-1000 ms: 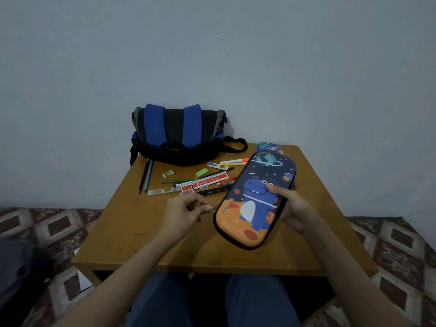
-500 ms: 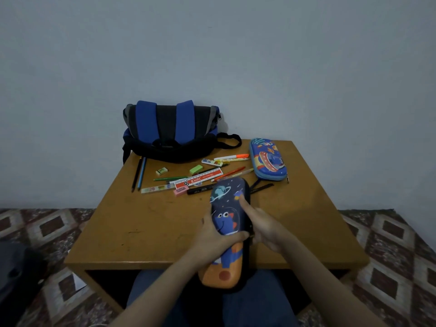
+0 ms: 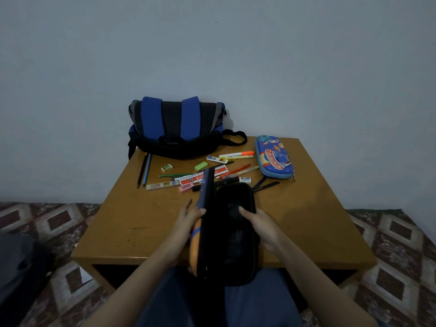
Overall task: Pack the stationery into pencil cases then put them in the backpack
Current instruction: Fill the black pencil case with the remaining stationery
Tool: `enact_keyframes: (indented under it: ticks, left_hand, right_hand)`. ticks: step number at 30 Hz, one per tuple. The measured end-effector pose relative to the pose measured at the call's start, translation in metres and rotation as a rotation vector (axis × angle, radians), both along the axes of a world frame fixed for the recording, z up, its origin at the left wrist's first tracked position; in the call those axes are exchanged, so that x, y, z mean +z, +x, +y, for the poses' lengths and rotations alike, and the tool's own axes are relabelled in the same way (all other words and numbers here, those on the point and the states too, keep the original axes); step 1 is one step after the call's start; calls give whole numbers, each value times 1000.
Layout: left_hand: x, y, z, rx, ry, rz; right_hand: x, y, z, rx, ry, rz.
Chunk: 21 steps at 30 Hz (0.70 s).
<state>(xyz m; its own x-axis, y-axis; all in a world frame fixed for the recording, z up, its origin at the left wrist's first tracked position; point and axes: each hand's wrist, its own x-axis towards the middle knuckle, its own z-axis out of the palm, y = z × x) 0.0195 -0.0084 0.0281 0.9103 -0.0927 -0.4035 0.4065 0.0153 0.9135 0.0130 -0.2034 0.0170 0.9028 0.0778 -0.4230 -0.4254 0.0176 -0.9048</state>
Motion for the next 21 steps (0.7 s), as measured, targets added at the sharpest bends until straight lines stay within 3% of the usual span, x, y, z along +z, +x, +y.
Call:
enact_keyframes:
  ticks: [5, 9, 11, 21]
  left_hand:
    - [4, -5, 29, 88, 140, -111]
    - [-5, 8, 45, 28, 621, -149]
    - [-13, 8, 50, 27, 734, -179]
    - [-28, 6, 58, 19, 838, -246]
  right_hand:
    - [-4, 0, -9, -34, -285, -5]
    - [-4, 3, -15, -83, -529, -95]
    - [-4, 2, -15, -84, -567, -107]
    - [-2, -1, -19, 58, -741, 74]
